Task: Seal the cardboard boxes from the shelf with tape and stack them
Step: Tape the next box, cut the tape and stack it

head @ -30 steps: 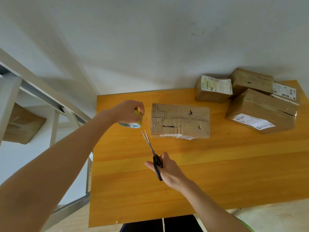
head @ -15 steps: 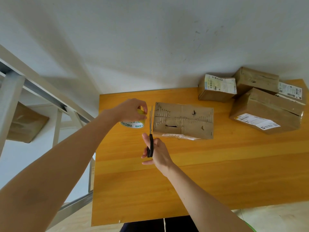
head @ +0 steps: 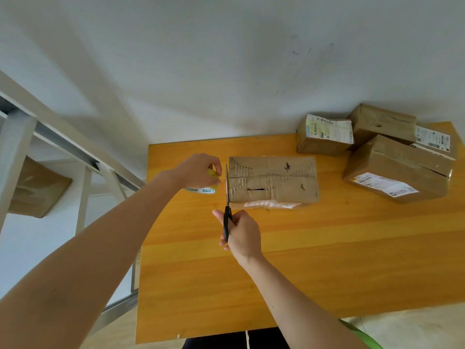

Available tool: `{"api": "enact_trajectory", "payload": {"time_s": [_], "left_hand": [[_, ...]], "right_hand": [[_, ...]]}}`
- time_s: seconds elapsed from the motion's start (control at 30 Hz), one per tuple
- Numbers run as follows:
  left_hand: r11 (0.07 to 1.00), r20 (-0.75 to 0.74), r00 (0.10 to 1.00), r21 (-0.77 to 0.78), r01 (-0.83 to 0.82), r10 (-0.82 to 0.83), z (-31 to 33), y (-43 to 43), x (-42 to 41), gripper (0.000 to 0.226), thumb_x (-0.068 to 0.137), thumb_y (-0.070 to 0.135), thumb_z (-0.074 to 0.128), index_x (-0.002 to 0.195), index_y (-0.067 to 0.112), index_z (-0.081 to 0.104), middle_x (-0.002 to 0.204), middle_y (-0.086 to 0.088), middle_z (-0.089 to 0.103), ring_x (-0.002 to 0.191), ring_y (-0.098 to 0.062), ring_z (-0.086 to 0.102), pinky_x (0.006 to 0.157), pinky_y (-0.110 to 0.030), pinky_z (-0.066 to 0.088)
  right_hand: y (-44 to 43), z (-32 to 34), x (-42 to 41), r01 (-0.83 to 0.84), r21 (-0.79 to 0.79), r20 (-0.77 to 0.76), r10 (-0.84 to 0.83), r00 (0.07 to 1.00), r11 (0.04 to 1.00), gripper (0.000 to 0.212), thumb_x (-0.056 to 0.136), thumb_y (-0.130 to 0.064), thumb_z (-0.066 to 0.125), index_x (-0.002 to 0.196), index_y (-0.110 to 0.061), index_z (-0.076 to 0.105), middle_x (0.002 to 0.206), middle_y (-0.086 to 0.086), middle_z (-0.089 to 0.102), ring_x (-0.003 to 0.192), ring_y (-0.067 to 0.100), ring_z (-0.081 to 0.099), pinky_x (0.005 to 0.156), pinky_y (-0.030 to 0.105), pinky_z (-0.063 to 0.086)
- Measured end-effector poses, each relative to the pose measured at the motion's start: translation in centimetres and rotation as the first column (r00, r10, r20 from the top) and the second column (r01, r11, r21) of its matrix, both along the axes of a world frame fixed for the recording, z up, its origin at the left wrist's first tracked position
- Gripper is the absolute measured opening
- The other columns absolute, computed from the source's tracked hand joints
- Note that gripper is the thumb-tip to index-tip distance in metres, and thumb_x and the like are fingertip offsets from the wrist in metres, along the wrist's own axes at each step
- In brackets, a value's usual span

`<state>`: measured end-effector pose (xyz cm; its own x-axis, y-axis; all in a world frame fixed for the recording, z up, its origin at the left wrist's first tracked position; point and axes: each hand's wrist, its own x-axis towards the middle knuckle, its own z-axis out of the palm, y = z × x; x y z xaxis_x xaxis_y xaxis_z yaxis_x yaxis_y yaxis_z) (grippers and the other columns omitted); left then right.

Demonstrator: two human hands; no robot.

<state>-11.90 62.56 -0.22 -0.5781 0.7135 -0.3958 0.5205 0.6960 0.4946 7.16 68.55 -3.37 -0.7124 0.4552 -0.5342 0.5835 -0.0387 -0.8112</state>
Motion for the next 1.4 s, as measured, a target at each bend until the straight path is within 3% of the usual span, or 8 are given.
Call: {"api": "enact_trajectory", "payload": {"time_s": [0.37,0.5,0.7,0.9,1.0,1.17,1.27,1.4], "left_hand": [[0.974,-0.322,0.939,-0.223,0.046,-0.118,-0.1,0.5,-0.6,0.019,0.086,0.027,0.064,0.104,0.028,0.057,0.097,0.006,0.057,0.09,-0.018,0.05,0.067,-0.03,0.037],[0.981,-0.288,0.957,-0.178,-0.075,0.021,-0.5,-0.9,-1.5,0.014,0.089,0.035,0.061,0.099,0.026,0.058,0.1,0.0,0.063,0.088,-0.018,0.051,0.066,-0.03,0.04],[0.979,-0.235,0.957,-0.068,-0.192,0.172,0.7,0.6,-0.1,0.068,0.066,0.089,0.036,0.089,0.028,0.053,0.073,0.01,0.056,0.077,-0.015,0.054,0.059,-0.03,0.04],[0.977,-0.284,0.95,-0.129,-0.17,0.128,1.1,2.1,0.5,0.088,0.044,0.098,0.037,0.094,0.027,0.049,0.069,0.01,0.051,0.079,-0.018,0.055,0.06,-0.03,0.04],[0.974,-0.295,0.945,-0.128,-0.185,0.141,1.3,2.2,0.4,0.087,0.043,0.098,0.038,0.094,0.027,0.048,0.071,0.01,0.049,0.08,-0.018,0.054,0.063,-0.031,0.041],[0.964,-0.233,0.943,-0.063,-0.259,0.238,0.6,1.6,0.8,0.057,0.077,0.08,0.04,0.093,0.026,0.051,0.074,0.007,0.057,0.075,-0.017,0.054,0.062,-0.03,0.041],[0.94,-0.098,0.935,0.035,-0.34,0.342,0.2,0.5,1.0,0.028,0.098,0.042,0.04,0.1,0.02,0.056,0.077,0.003,0.058,0.067,-0.016,0.053,0.057,-0.031,0.043],[0.93,0.003,0.932,0.056,-0.363,0.363,0.3,-0.8,1.3,0.014,0.09,0.017,0.049,0.101,0.024,0.055,0.079,0.005,0.054,0.065,-0.013,0.053,0.051,-0.028,0.041]], "right_hand": [[0.6,0.1,0.2,0.016,0.059,-0.006,-0.016,1.0,0.998,0.047,0.086,-0.053,0.066,0.077,-0.01,0.05,0.054,0.003,0.061,0.043,0.017,0.061,0.045,0.038,0.052],[1.4,-0.4,1.1,-0.042,0.091,0.003,0.042,0.999,0.995,0.049,0.086,-0.054,0.065,0.073,-0.01,0.048,0.052,0.003,0.058,0.048,0.024,0.063,0.049,0.045,0.055],[2.3,-0.8,0.7,-0.116,0.13,0.037,0.112,0.993,0.985,0.055,0.083,-0.061,0.064,0.068,-0.011,0.046,0.048,0.0,0.053,0.052,0.029,0.065,0.05,0.046,0.055],[3.4,-1.5,1.6,-0.192,0.058,0.188,0.178,0.966,0.98,0.062,0.081,-0.067,0.063,0.062,-0.011,0.043,0.05,0.004,0.046,0.047,0.028,0.056,0.048,0.04,0.051],[3.6,-2.4,2.9,-0.368,0.21,0.341,0.285,0.896,0.906,0.053,0.085,-0.065,0.059,0.085,-0.014,0.047,0.065,-0.004,0.053,0.05,0.014,0.052,0.042,0.027,0.039],[3.4,-3.2,3.8,-0.523,0.513,0.46,0.297,0.837,0.681,0.042,0.095,-0.047,0.054,0.12,-0.014,0.044,0.114,-0.002,0.058,0.102,0.015,0.059,0.059,0.023,0.04],[3.8,-3.6,4.0,-0.54,0.564,0.456,0.309,0.834,0.624,0.039,0.096,-0.045,0.053,0.121,-0.015,0.045,0.117,-0.003,0.055,0.108,0.013,0.055,0.062,0.022,0.043],[4.5,-3.8,4.2,-0.583,0.597,0.477,0.34,0.81,0.551,0.038,0.097,-0.041,0.053,0.124,-0.016,0.046,0.121,-0.003,0.052,0.11,0.013,0.053,0.068,0.024,0.048]]}}
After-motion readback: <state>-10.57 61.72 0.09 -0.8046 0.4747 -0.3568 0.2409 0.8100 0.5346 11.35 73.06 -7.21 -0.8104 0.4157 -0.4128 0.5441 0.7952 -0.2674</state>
